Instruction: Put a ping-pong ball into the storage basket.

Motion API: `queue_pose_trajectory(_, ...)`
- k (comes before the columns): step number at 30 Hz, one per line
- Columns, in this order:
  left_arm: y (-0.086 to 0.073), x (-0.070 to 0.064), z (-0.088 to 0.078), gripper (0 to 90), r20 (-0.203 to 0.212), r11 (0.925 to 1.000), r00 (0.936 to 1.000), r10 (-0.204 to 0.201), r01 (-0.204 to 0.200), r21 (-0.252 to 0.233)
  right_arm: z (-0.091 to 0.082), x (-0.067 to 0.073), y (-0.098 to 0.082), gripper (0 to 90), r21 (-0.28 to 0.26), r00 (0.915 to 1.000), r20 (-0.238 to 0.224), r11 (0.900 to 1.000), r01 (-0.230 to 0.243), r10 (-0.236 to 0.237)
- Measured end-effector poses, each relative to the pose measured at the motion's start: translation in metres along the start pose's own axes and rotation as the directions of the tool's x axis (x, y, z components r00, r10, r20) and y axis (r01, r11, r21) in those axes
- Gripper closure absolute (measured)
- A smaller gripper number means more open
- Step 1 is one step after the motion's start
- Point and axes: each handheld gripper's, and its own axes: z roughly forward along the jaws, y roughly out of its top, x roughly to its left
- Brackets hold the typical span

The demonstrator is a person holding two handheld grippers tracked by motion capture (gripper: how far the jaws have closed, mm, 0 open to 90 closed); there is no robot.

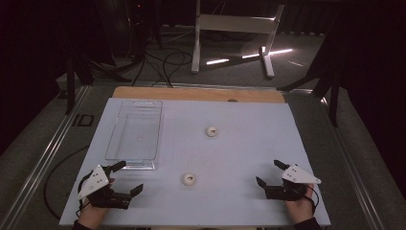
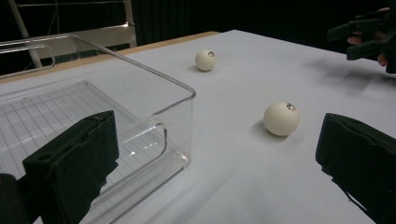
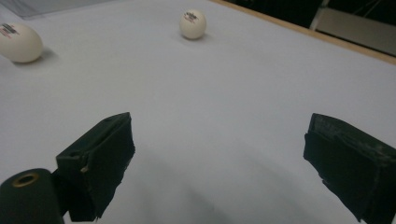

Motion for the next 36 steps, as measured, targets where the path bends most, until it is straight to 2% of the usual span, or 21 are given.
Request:
queue_pose_trajectory(5,-0.0001,0.0,0.0004,0.4,0.002,1.0,1.0,-0.002,0.002,0.001,0.0021,-0.0002,-0.0015,8.3,0.018,0.9999,-0.002,1.0,-0.01,0.01)
queue_pose_trajectory(9,0.0006,-0.0001,0.0009,0.4,-0.006,1.0,1.0,-0.003,0.003,-0.001,0.0008,-0.001,-0.0017,8.4,0.008,0.9992,0.039,1.0,-0.013,0.013)
queue_pose_trajectory(13,0.0007,0.0,0.0016,0.4,-0.009,1.0,1.0,-0.002,0.002,0.004,-0.0003,-0.0032,-0.0021,8.4,0.001,0.9988,0.044,1.0,-0.023,0.023)
queue_pose_trajectory(15,0.0006,0.0003,0.0024,0.4,-0.007,0.9999,1.0,0.001,-0.001,0.015,-0.0007,-0.0031,-0.0018,8.4,-0.001,0.9985,0.052,1.0,-0.019,0.019)
queue_pose_trajectory(17,0.0007,0.0004,0.0024,0.4,-0.008,0.9999,1.0,-0.001,0.001,0.011,-0.0019,-0.0018,0.0007,8.3,-0.016,0.9961,0.089,1.0,0.003,-0.002)
queue_pose_trajectory(21,0.0003,0.0013,0.0006,0.4,-0.019,0.9999,0.9998,-0.007,0.007,0.007,-0.0045,-0.0011,0.0029,8.4,-0.034,0.9941,0.109,0.999,0.007,-0.003)
queue_pose_trajectory(27,0.0025,0.0016,-0.001,0.4,-0.018,0.9999,0.9998,-0.004,0.005,0.01,-0.0052,0.0032,0.0055,8.4,-0.036,0.9931,0.111,0.999,0.039,-0.035)
queue_pose_trajectory(36,0.0073,-0.001,0.0002,0.4,-0.004,0.9998,1.0,-0.004,0.004,0.021,-0.0051,0.0043,0.0048,8.4,-0.028,0.993,0.112,0.999,0.042,-0.039)
